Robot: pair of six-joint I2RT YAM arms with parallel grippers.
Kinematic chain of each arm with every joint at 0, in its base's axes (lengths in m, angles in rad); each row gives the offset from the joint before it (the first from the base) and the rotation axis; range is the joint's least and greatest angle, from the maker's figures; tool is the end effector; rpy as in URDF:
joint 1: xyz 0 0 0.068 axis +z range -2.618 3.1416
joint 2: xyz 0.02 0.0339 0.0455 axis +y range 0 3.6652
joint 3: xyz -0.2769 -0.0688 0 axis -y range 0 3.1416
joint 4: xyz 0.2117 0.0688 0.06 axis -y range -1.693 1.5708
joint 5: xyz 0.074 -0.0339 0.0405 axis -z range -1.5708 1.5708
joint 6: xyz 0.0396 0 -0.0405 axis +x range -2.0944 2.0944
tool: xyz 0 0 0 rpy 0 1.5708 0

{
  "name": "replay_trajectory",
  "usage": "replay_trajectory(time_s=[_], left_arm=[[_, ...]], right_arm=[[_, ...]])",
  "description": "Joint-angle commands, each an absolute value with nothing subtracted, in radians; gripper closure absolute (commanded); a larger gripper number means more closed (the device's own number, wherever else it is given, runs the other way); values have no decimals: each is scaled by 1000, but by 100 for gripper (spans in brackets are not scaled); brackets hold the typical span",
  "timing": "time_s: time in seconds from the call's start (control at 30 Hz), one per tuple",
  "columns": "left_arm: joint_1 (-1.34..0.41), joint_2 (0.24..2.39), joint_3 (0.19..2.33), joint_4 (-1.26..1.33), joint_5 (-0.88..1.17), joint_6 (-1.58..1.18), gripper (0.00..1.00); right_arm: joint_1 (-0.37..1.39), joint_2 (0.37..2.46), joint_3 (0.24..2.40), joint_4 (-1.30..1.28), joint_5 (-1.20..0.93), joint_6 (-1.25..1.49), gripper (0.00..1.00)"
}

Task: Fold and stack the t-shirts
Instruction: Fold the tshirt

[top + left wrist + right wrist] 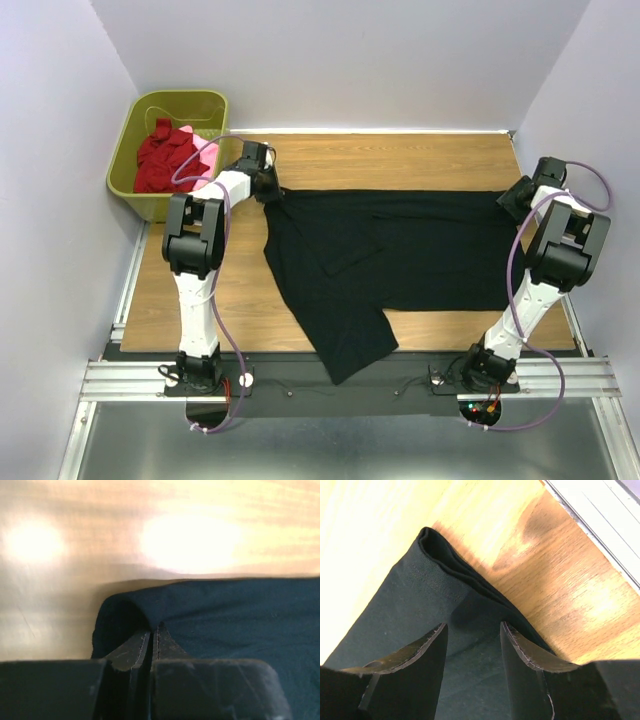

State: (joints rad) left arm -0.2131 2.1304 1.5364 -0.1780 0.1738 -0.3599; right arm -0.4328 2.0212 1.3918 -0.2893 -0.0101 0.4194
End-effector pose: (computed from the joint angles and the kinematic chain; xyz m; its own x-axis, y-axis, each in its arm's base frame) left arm 0.4452 -0.1033 0.2006 -0.7541 -0.1917 -0.6281 0.0682 0.9284 -0.3652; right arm 0.3778 -0.1741 0.1964 -0.4905 0.6752 -0.5510 0.6718 0.6957 0.2545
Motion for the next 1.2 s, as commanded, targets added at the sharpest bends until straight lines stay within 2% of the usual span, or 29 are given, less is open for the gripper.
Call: replay_trajectory(time_s=[0.0, 0.13, 0.23, 0.4, 0.53, 0.7, 0.87, 0.93, 1.0, 1.17], left_arm=[[-176, 2193, 1655, -255, 57, -288, 93], [-176, 2218, 1724, -276, 83, -246, 87], [-178, 2181, 1723, -256, 126, -236, 62], [-202, 2082, 1707, -250, 163, -238, 39], [-251, 1990, 1671, -274, 137, -259, 28], [-340, 1924, 1606, -299, 75, -278, 28], [-379, 1980, 1600, -290, 81, -285, 43], [-388, 2016, 1611, -288, 83, -278, 48], [-391, 2048, 1615, -287, 89, -275, 49], [-388, 2114, 1626, -328, 51, -249, 49]], right_arm=[[-476, 2065, 1408, -273, 34, 384, 47], [-471, 2036, 1422, -272, -30, 359, 47], [-456, 1996, 1434, -272, -78, 353, 47], [-404, 1924, 1443, -273, -118, 347, 47], [-336, 1879, 1436, -273, -149, 347, 47], [-281, 1868, 1440, -272, -212, 356, 47], [-265, 1951, 1514, -270, -264, 364, 54], [-264, 1977, 1554, -268, -253, 361, 60], [-264, 2023, 1580, -268, -235, 357, 64], [-265, 2108, 1629, -268, -207, 360, 65]])
